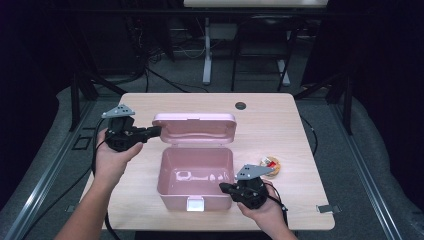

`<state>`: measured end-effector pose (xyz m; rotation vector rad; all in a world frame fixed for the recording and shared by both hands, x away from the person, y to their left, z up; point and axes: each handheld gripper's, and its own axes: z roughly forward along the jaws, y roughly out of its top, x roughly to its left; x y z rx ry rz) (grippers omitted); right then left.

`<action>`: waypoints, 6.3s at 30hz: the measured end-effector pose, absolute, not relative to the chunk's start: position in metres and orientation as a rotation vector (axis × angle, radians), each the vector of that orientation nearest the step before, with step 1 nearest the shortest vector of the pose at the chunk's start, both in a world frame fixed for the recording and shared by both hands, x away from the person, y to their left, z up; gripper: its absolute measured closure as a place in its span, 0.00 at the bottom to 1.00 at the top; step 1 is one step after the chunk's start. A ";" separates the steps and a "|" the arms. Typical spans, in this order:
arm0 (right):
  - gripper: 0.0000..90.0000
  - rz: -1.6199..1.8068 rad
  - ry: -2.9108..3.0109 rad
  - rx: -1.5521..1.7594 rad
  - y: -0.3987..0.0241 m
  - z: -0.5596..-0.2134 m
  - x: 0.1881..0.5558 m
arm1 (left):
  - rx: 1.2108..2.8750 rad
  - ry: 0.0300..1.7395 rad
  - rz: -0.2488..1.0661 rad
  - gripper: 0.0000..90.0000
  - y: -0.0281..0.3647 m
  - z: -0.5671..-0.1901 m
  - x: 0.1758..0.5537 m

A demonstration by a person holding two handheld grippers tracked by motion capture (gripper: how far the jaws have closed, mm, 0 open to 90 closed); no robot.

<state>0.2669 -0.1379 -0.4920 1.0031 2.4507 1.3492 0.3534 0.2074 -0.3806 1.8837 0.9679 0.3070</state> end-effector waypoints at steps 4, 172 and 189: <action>1.00 1.349 2.451 1.003 -0.138 -0.492 0.267 | 1.883 0.978 0.303 1.00 0.209 -0.382 0.355; 0.17 0.342 2.634 1.292 -0.214 -0.456 0.404 | 1.956 1.015 0.321 0.51 0.244 -0.441 0.312; 0.15 0.158 2.659 1.419 -0.222 -0.496 0.421 | 1.976 1.003 0.302 0.51 0.234 -0.443 0.319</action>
